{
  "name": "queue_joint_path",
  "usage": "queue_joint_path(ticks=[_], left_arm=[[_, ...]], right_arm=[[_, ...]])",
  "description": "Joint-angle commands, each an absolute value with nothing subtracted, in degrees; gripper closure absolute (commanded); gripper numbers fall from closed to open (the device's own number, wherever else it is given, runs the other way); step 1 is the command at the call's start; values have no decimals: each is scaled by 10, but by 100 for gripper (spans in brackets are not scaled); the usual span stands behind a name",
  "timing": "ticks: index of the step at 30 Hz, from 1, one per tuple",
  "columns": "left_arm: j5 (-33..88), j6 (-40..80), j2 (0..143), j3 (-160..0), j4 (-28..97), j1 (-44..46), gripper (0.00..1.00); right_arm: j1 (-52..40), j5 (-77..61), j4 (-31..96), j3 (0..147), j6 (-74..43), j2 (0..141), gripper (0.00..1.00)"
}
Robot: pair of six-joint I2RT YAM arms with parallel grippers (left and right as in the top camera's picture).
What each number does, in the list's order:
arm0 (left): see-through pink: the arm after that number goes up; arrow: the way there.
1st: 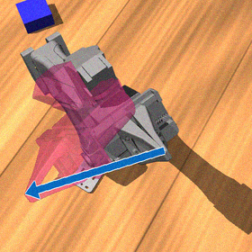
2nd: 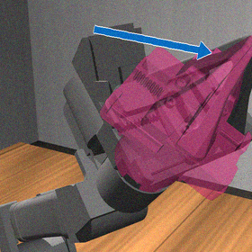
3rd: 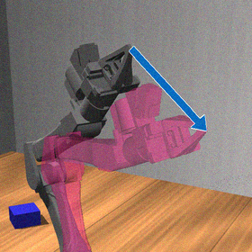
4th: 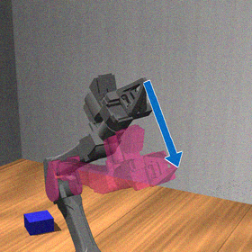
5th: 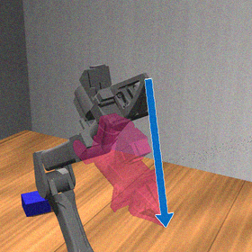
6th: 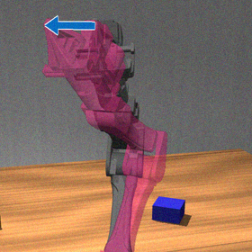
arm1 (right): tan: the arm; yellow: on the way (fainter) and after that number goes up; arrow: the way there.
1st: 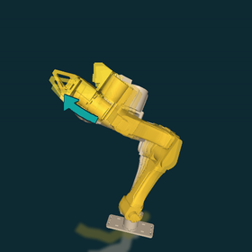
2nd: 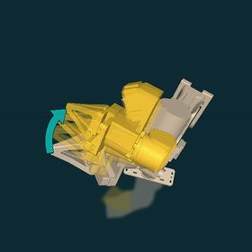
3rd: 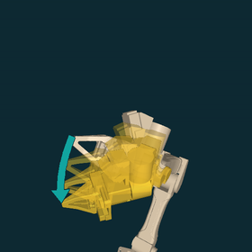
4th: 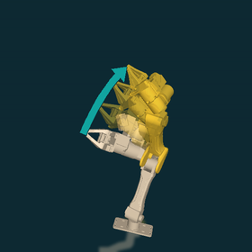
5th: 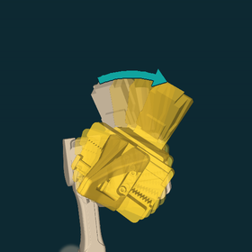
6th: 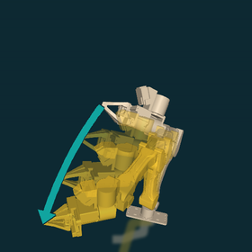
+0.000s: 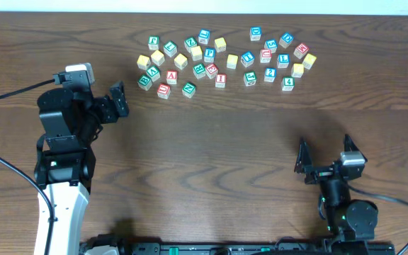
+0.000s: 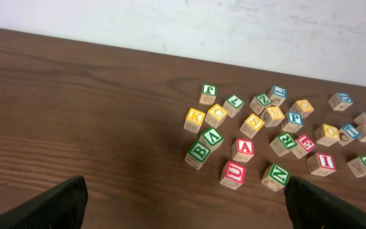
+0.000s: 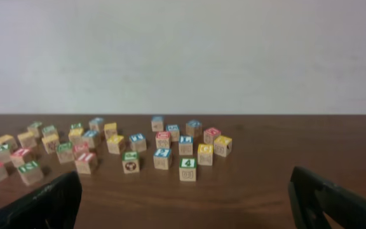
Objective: Spell out AI2
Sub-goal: 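Raise both arms and reach the grippers over the block pile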
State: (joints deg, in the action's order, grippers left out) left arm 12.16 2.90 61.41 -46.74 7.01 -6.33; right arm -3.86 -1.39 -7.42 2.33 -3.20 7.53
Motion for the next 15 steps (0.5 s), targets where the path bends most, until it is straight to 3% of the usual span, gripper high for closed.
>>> queue_joint_path(ticks=[1,9,15], left_arm=[[131,22,616,-487,68,-66,2],[131,37,617,-510,83,-66,2],[131,37,643,-612,164,-66,3]], right_arm=[[-33,-5,-80,92,-33,140,1],[-33,-6,-57,270,-29,358,1],[-33,-22,76,493,-27,572,1]])
